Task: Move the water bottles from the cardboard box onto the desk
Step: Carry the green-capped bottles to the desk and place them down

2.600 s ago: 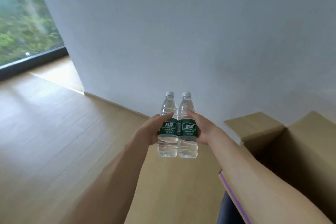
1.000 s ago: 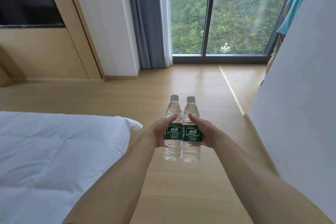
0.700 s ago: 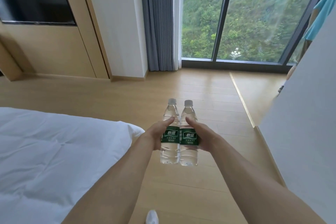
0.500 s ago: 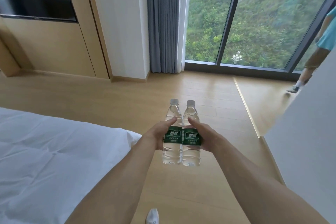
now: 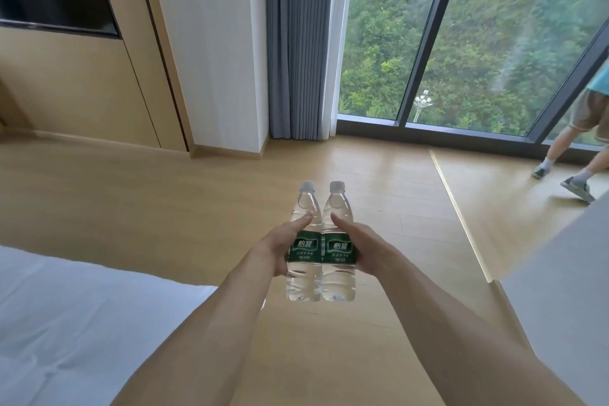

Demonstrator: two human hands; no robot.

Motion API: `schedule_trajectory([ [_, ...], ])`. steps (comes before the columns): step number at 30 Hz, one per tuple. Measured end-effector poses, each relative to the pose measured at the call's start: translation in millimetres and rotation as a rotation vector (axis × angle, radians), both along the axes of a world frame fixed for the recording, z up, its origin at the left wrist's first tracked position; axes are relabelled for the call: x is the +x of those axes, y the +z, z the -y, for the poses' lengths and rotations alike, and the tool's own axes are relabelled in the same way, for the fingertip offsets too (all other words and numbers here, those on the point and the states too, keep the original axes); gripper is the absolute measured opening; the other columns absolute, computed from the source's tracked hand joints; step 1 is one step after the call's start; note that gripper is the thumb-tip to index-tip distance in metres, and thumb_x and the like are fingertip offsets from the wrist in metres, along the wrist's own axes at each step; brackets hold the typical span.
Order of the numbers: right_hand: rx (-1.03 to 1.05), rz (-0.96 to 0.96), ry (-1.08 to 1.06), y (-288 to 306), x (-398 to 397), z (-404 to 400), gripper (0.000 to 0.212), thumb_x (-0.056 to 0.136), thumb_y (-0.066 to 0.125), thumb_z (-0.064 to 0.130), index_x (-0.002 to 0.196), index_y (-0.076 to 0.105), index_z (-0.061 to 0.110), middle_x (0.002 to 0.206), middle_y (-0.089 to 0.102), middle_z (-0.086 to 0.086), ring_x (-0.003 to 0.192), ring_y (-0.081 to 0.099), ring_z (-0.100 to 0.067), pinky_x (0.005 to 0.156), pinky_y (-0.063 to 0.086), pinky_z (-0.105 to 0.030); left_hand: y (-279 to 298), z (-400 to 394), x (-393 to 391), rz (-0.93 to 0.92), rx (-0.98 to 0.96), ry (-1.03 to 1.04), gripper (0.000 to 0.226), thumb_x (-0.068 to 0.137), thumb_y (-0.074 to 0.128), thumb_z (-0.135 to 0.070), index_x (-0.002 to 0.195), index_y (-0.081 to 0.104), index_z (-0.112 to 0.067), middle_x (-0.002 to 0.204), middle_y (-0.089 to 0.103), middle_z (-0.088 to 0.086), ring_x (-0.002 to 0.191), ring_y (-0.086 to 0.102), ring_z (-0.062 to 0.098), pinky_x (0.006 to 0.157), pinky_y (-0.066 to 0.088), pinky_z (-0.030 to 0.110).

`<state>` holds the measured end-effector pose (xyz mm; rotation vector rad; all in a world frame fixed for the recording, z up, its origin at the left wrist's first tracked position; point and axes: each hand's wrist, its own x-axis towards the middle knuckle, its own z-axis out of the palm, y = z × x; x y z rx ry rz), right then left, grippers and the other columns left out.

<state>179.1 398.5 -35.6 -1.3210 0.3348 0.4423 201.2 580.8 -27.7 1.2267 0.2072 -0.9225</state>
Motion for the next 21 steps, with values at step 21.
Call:
schedule_trajectory([
  [21, -0.003, -0.136, 0.312, -9, 371, 1, 0.046, 0.095, 0.064, 0.047, 0.119, 0.062, 0.008, 0.104, 0.076, -0.017, 0.088, 0.075, -0.03, 0.081, 0.061, -0.043, -6, 9, 314, 0.001, 0.095, 0.341, 0.06, 0.098, 0.056, -0.052, 0.137, 0.06, -0.007, 0.132, 0.064, 0.024, 0.101, 0.068, 0.036, 0.077, 0.058, 0.042],
])
